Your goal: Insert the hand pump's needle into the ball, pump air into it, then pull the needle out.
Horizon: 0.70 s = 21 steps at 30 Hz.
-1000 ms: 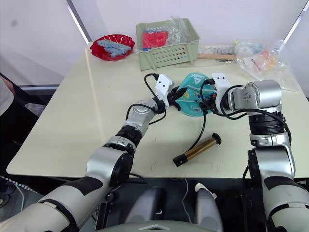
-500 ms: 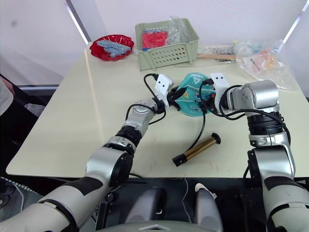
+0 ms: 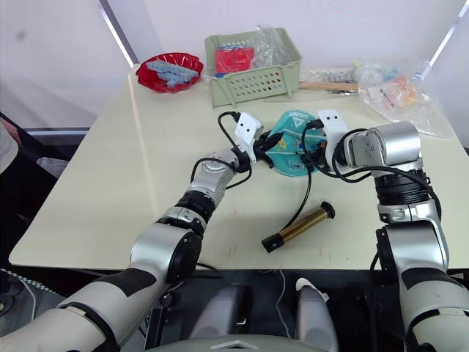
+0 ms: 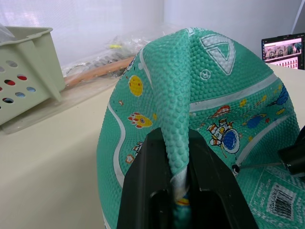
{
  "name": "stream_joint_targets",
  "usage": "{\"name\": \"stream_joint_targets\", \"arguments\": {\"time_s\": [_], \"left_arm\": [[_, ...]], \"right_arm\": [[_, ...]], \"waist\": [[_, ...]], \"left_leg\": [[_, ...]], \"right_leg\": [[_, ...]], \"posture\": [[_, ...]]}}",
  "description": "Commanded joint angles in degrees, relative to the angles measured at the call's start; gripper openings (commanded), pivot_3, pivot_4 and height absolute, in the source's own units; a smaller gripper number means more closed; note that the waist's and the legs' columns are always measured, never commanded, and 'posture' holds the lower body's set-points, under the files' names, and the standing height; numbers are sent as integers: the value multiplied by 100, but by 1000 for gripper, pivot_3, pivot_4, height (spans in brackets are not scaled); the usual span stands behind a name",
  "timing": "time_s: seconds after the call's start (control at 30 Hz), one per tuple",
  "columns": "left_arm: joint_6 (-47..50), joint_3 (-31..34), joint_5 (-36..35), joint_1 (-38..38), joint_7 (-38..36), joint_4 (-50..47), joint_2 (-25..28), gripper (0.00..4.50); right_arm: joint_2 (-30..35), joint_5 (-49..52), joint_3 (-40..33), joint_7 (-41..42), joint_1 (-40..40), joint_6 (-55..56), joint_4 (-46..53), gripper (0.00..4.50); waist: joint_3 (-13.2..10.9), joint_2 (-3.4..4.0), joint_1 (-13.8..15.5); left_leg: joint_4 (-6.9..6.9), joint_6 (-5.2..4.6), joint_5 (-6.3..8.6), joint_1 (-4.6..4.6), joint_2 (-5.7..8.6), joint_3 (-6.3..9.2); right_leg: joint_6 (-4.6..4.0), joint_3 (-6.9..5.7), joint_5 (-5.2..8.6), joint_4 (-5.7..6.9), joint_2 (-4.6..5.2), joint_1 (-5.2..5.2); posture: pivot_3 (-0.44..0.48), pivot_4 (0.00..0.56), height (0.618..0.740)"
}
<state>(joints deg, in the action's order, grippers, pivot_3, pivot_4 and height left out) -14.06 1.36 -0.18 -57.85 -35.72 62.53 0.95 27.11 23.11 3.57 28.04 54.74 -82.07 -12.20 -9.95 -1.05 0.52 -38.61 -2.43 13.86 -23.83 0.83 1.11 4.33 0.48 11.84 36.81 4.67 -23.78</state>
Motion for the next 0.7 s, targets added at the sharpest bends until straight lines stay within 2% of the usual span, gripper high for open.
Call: {"name": "stream_joint_targets", "arguments": {"time_s": [0.03, 0.7], "left_arm": [[93, -172, 60, 102, -68, 91, -183, 16], [133, -148, 61, 114, 0, 113, -206, 16]], "right_arm": [[2, 54, -34, 117, 95, 249, 293, 307], [34, 79, 11, 316, 29, 391, 438, 307]], "waist": [[0, 0, 0], [0, 0, 0]], "left_leg": [[0, 0, 0, 0, 0, 0], [0, 0, 0, -1, 0, 1]], "right_leg": [[0, 0, 0, 0, 0, 0], [0, 0, 0, 0, 0, 0]], "posture": [[0, 150, 737], [0, 150, 737]]}}
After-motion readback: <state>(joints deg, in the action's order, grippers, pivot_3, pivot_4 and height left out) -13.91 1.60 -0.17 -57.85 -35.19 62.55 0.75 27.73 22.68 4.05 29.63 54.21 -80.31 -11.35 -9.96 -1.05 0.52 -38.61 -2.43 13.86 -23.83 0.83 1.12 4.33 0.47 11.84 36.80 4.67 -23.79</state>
